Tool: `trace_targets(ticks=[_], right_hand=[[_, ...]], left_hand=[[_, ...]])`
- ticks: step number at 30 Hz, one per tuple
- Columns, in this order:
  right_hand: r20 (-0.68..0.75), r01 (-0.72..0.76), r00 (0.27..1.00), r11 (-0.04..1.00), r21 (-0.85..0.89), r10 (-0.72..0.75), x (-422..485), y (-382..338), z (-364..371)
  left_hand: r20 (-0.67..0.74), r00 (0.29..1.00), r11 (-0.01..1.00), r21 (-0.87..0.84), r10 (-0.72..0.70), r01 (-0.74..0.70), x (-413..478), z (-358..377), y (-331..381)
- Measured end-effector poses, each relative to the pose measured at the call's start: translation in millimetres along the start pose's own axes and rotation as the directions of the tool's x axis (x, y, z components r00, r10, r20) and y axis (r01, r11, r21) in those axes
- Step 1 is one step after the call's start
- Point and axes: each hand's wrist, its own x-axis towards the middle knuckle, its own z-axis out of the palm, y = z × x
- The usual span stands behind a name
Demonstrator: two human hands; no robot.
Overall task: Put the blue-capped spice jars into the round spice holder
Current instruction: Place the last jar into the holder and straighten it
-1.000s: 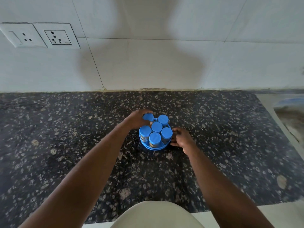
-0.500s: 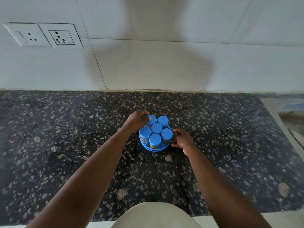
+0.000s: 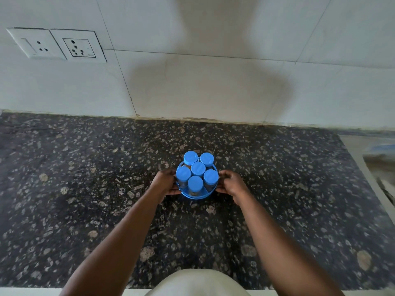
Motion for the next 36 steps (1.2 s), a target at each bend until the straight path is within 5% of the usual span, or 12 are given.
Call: trace_targets(ticks=[16, 36], right_hand=[[-0.041, 0.062, 0.997, 0.998, 0.032, -0.061, 68.2, -83.0, -55.0], [-0.008, -0.008, 1.0, 0.999, 0.041, 0.009, 86.7, -87.9, -62.5]], left_hand=[[0.014, 0.997, 0.997, -0.037, 0.076, -0.075, 55.8, 63.8, 87.8], [-0.101, 0.991, 0.996, -0.006, 0.09, -0.091, 84.1, 80.9, 86.7]])
